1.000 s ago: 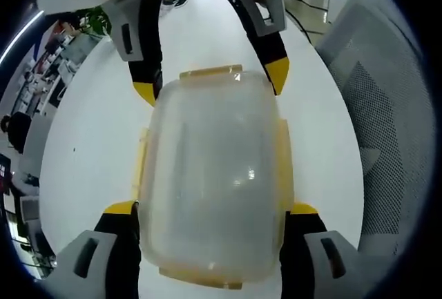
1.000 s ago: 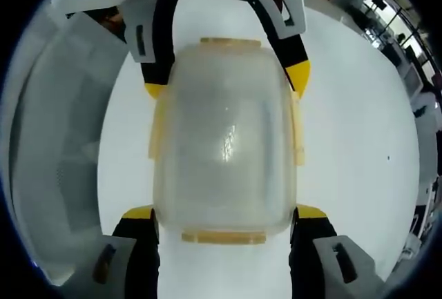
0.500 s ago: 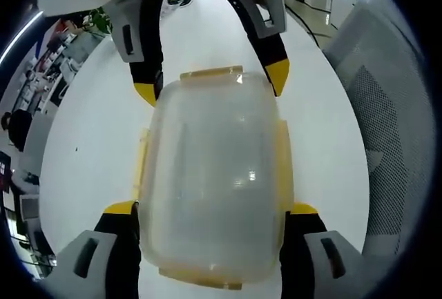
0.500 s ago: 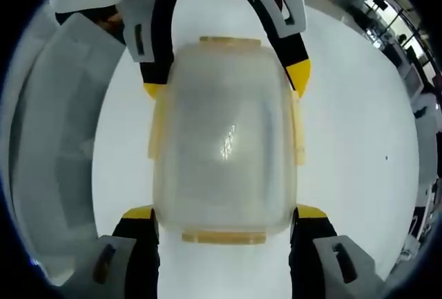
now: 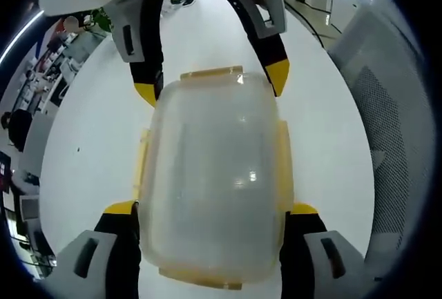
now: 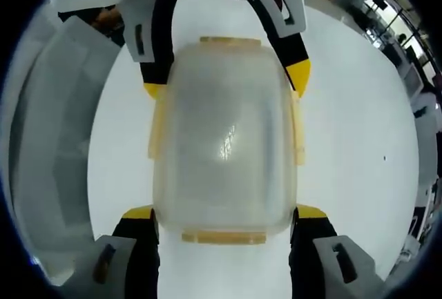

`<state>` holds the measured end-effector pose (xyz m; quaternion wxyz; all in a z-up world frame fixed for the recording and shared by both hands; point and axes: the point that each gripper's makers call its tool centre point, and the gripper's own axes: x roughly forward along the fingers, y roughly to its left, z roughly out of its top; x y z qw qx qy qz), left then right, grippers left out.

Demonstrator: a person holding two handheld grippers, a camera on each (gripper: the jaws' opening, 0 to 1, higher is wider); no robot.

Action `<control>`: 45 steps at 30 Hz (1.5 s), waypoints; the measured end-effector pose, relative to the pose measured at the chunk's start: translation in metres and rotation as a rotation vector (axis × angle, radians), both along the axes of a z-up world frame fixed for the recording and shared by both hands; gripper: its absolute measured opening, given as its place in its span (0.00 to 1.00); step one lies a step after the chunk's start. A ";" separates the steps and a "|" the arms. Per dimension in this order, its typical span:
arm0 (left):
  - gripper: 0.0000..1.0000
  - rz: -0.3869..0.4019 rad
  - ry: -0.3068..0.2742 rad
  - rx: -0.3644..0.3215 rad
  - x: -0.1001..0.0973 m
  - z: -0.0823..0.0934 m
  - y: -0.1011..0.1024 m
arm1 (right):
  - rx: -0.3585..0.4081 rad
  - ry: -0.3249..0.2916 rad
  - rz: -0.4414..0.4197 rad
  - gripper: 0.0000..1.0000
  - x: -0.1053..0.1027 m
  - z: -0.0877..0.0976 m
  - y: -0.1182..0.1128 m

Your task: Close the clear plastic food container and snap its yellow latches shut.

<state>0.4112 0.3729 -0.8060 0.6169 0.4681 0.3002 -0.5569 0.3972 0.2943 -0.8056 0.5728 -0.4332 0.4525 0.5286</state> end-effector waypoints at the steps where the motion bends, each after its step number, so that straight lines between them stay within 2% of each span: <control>1: 0.84 0.000 0.000 0.000 0.001 0.000 0.000 | 0.001 0.000 0.000 0.77 0.001 0.000 0.000; 34: 0.84 0.005 0.000 -0.001 0.031 0.001 -0.007 | 0.003 0.001 0.001 0.77 0.032 0.000 -0.006; 45: 0.84 0.006 -0.001 -0.001 0.032 0.001 -0.007 | -0.001 0.000 0.003 0.78 0.032 0.000 -0.007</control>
